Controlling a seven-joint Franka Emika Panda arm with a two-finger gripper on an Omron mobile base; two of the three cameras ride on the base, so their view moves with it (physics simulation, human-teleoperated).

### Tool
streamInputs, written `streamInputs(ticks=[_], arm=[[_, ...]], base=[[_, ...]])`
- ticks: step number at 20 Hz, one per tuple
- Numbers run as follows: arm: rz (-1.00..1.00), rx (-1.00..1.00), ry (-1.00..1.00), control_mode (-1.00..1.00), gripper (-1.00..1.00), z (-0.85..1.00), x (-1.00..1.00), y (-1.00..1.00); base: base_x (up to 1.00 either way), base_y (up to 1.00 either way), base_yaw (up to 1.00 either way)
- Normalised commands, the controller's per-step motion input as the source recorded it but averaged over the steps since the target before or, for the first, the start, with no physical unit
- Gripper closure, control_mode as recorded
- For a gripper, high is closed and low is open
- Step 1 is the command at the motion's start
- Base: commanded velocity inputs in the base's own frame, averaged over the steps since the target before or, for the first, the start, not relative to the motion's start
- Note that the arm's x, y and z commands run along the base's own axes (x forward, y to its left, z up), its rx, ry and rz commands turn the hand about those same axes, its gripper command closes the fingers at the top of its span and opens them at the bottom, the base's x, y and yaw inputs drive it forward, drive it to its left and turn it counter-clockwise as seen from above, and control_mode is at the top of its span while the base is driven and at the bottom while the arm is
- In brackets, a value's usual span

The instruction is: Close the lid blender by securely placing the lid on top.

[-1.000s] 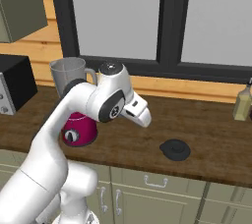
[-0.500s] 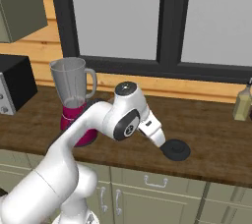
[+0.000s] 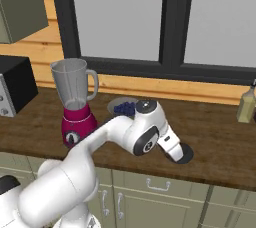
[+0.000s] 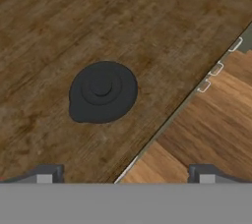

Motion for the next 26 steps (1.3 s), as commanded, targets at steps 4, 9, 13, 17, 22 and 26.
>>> streamInputs(ticks=[4,9,13,17,22,26], arm=[[0.04,0.08,0.01,-1.0,-1.0,-0.27,0.16,-0.44],[0.07,0.08,0.03,-1.0,-1.0,-0.14,0.22,-0.34],[0.08,0.04,0.04,-1.0,-1.0,-0.02,0.22,-0.16],[0.07,0.0,0.05,-1.0,-1.0,-0.1,0.27,-0.01],[0.06,0.0,0.05,-1.0,-1.0,-0.23,0.24,0.0],[0.08,0.0,0.06,-1.0,-1.0,-0.25,0.19,0.0]], base=[[0.0,0.0,0.0],[0.0,0.0,0.0],[0.0,0.0,0.0],[0.0,0.0,0.0],[0.0,0.0,0.0],[0.0,0.0,0.0]])
